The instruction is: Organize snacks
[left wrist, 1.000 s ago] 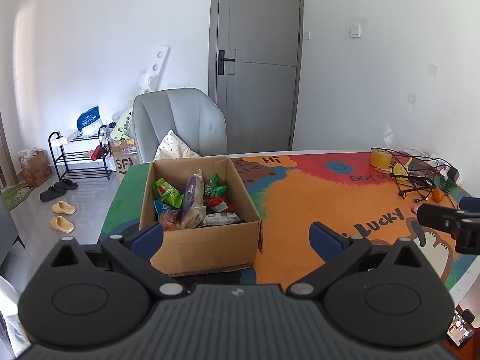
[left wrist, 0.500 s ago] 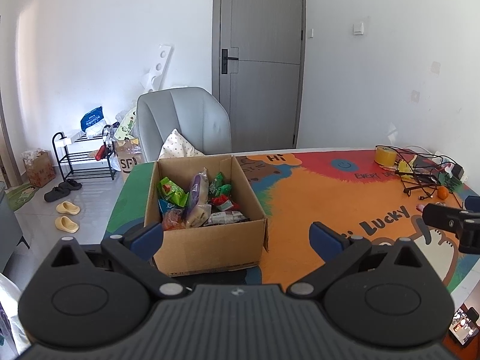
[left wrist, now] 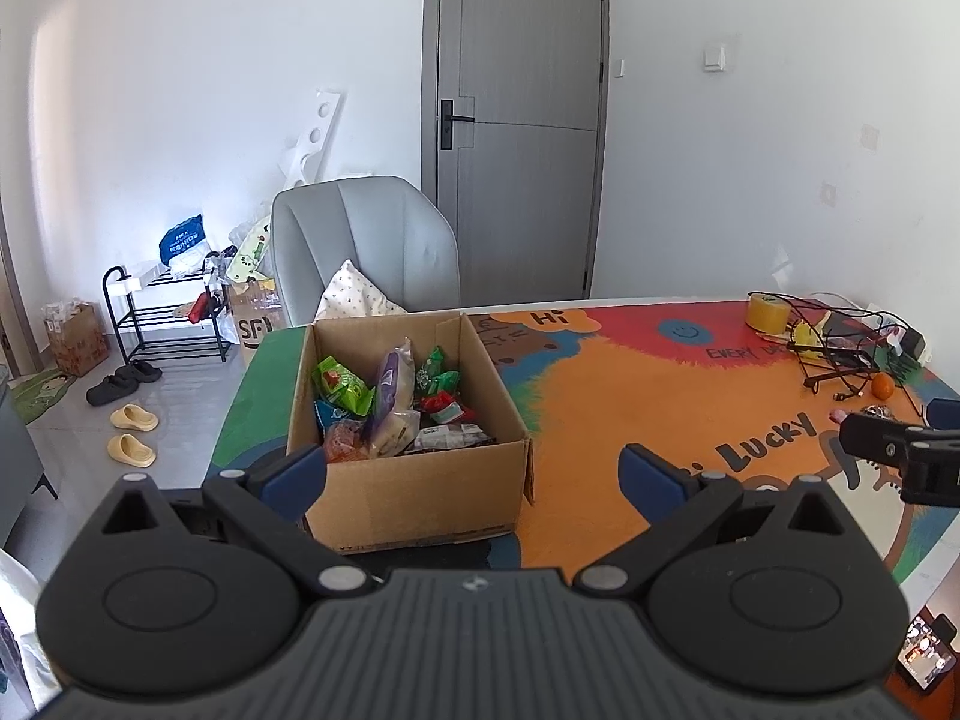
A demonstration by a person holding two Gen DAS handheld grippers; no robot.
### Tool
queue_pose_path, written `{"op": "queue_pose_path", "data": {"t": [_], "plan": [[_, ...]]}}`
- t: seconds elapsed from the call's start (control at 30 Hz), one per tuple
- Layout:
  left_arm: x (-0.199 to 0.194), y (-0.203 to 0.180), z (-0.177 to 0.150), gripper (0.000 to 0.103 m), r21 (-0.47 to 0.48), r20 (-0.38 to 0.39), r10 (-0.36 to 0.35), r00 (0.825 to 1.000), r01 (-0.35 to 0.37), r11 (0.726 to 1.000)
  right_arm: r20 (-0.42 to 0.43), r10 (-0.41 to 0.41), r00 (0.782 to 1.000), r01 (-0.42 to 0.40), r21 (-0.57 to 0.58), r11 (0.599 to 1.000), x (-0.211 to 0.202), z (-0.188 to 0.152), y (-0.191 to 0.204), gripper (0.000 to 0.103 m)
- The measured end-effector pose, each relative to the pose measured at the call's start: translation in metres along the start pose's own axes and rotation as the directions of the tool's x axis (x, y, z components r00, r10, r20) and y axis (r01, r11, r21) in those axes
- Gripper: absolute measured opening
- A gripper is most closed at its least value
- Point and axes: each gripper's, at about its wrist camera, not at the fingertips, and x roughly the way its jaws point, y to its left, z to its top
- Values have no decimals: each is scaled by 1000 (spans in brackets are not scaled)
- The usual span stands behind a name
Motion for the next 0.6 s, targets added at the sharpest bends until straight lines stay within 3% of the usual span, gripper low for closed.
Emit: {"op": "queue_pose_path", "data": {"t": [0.6], "plan": [[1,3,0,103,-9,-6,10,1000,-10,1000,8,-14,1000,14,-19,1000,0,1,2,103]]}}
